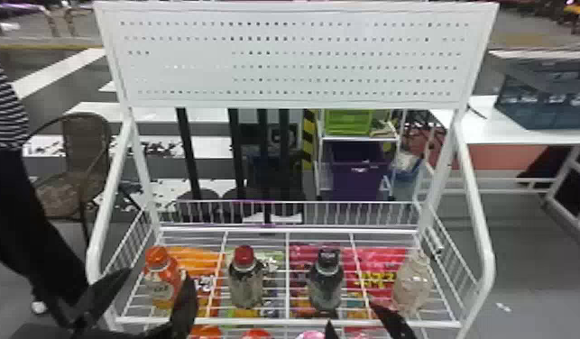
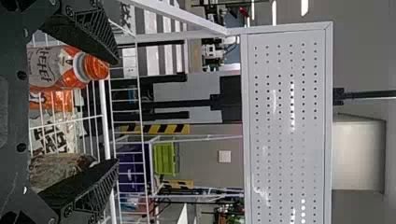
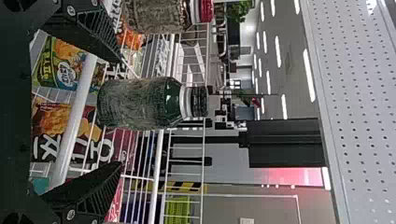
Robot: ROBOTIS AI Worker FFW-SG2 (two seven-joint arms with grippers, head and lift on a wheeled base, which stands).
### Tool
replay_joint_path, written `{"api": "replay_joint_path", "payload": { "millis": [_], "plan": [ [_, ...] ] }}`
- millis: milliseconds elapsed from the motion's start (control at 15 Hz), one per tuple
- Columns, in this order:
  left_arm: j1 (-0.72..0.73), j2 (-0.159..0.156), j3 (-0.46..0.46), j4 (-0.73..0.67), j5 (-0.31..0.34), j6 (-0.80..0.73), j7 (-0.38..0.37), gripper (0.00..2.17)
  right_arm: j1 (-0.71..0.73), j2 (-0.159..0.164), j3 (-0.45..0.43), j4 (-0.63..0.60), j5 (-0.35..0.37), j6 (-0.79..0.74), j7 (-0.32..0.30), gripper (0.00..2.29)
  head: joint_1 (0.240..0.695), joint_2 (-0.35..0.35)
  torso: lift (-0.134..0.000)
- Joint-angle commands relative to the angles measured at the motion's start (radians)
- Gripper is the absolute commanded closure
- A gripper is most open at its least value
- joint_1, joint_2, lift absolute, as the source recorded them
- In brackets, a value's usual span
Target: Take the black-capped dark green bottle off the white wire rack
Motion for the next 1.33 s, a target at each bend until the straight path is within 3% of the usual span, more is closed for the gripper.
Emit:
{"api": "replay_joint_path", "payload": {
  "millis": [0,467,667,800,933,1000,1267],
  "plan": [
    [-0.001,0.0,0.0,-0.002,0.0,0.01,-0.002,0.14,-0.069,0.023,0.022,0.076,0.021,0.002,-0.009,0.13,0.499,0.0,0.0],
    [0.031,0.007,0.023,-0.007,0.0,0.007,-0.019,0.14,-0.236,0.064,0.032,0.239,0.03,0.03,-0.03,0.13,0.499,0.0,0.0],
    [0.044,0.007,0.028,-0.001,0.0,0.0,-0.019,0.14,-0.294,0.067,0.034,0.288,0.031,0.042,-0.026,0.13,0.499,0.0,0.0],
    [0.047,0.005,0.029,0.004,0.0,-0.012,-0.019,0.14,-0.308,0.067,0.034,0.29,0.03,0.07,-0.024,0.39,0.499,0.0,0.0],
    [0.045,0.005,0.029,0.007,0.0,-0.015,-0.02,0.14,-0.293,0.067,0.031,0.268,0.021,0.088,-0.024,1.15,0.499,0.0,0.0],
    [0.042,0.005,0.029,0.008,0.0,-0.015,-0.02,0.14,-0.281,0.067,0.031,0.248,0.016,0.091,-0.024,1.37,0.499,0.0,0.0],
    [0.033,0.002,0.022,0.012,0.0,-0.015,-0.02,0.14,-0.158,0.058,0.031,-0.034,-0.022,0.26,-0.037,1.4,0.499,0.0,0.0]
  ]
}}
